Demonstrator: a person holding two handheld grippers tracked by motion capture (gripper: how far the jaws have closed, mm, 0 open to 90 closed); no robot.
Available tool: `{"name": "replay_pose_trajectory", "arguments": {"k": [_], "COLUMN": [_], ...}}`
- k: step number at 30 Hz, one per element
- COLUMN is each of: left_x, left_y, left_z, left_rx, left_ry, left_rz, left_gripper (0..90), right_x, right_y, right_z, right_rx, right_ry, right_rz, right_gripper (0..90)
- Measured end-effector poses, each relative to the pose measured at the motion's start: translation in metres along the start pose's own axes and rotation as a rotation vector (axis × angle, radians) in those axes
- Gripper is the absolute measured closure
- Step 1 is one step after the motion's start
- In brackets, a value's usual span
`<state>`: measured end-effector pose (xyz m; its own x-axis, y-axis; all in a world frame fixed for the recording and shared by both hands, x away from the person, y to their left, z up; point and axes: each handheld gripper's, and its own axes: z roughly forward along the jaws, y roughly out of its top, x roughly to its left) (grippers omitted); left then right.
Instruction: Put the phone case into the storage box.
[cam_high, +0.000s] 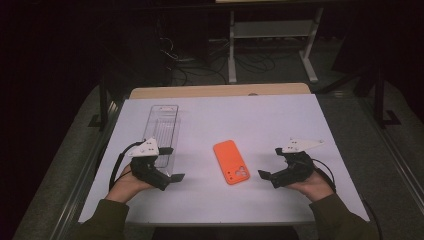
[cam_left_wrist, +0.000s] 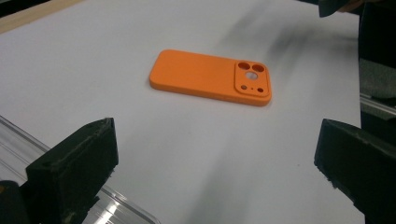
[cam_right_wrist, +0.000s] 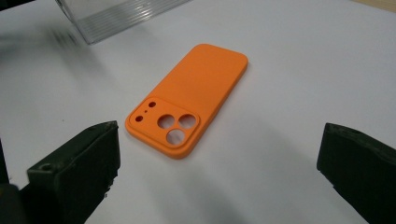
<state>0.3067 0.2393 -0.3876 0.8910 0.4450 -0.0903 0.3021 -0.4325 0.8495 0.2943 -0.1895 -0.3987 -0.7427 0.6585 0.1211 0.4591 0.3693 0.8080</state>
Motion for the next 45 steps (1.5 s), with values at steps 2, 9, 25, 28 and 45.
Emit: {"name": "replay_pose_trajectory", "arguments": {"k": [2,9,25,28,45], "left_x": [0.000,0.000,0.001,0.000,0.000], "left_y": [0.001,0.001,0.001,0.000,0.001], "left_z": [-0.001,0.001,-0.001,0.000,0.001], "left_rx": [0.001,0.003,-0.001,0.000,0.003], "left_ry": [-0.003,-0.008,-0.003,-0.004,-0.008], "left_rz": [0.003,-0.001,-0.002,-0.004,0.001], "left_gripper": [0.0,0.0,0.0,0.0,0.0], "right_x": [0.000,-0.001,0.001,0.002,0.005], "right_y": [0.001,0.009,0.026,0.031,0.042], "right_z": [0.001,0.008,0.030,0.034,0.050], "right_rx": [0.000,0.012,0.049,0.055,0.091], "right_ry": [-0.002,0.002,0.027,0.033,0.050], "right_rz": [0.000,-0.003,-0.019,-0.024,-0.018], "right_gripper": [0.0,0.0,0.0,0.0,0.0]}}
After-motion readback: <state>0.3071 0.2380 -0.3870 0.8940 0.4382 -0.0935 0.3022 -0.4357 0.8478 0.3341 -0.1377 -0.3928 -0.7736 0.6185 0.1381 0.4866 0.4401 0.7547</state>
